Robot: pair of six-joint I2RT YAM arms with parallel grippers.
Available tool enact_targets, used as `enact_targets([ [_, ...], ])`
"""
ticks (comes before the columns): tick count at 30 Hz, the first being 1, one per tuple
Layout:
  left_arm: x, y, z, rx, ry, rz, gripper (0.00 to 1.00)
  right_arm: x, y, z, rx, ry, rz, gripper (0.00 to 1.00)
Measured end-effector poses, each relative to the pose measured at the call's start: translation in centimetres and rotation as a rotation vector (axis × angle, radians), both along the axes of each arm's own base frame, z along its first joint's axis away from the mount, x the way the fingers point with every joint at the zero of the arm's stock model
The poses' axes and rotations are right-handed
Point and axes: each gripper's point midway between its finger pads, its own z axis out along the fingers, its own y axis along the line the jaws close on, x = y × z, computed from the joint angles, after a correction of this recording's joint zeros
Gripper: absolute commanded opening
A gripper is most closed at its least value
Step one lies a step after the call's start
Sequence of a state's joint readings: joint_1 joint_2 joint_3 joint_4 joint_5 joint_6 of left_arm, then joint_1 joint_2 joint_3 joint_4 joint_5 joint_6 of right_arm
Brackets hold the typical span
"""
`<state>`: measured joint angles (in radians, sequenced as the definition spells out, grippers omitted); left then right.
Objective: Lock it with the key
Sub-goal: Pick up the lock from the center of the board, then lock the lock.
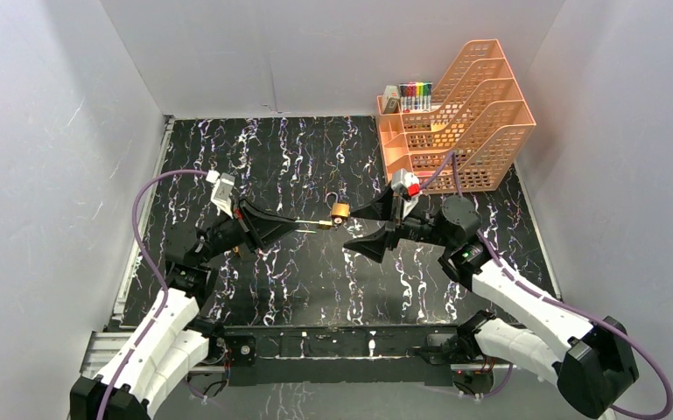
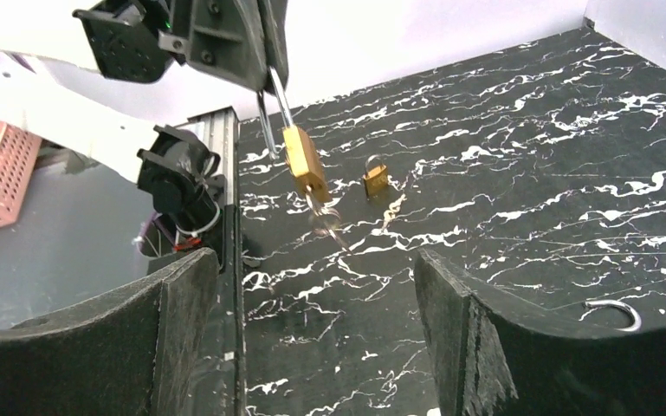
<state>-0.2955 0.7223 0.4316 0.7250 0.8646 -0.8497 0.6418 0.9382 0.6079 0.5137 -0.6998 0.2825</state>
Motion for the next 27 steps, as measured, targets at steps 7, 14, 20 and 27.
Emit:
enact_targets([
  [7, -0.5, -0.8, 0.8, -0.026, -0.024, -0.024, 0.00, 0.1, 0.6, -0.2, 0.021, -0.073, 0.027, 0.84],
  [14, -0.4, -1.5, 0.4, -0.022, -0.016, -0.038, 0.00, -0.2, 1.3, 1.1, 0.041, -0.133, 0.056, 0.75],
  [20, -0.4, -1.8, 0.5, -0.021, -0.031, -0.043, 0.00, -0.3, 2.2, 1.1, 0.034, -0.141, 0.081, 0.66],
  [27, 0.2, -1.9, 0.5, -0.013, -0.039, -0.036, 0.00, -0.4, 3.0, 1.2, 0.021, -0.140, 0.104, 0.56],
])
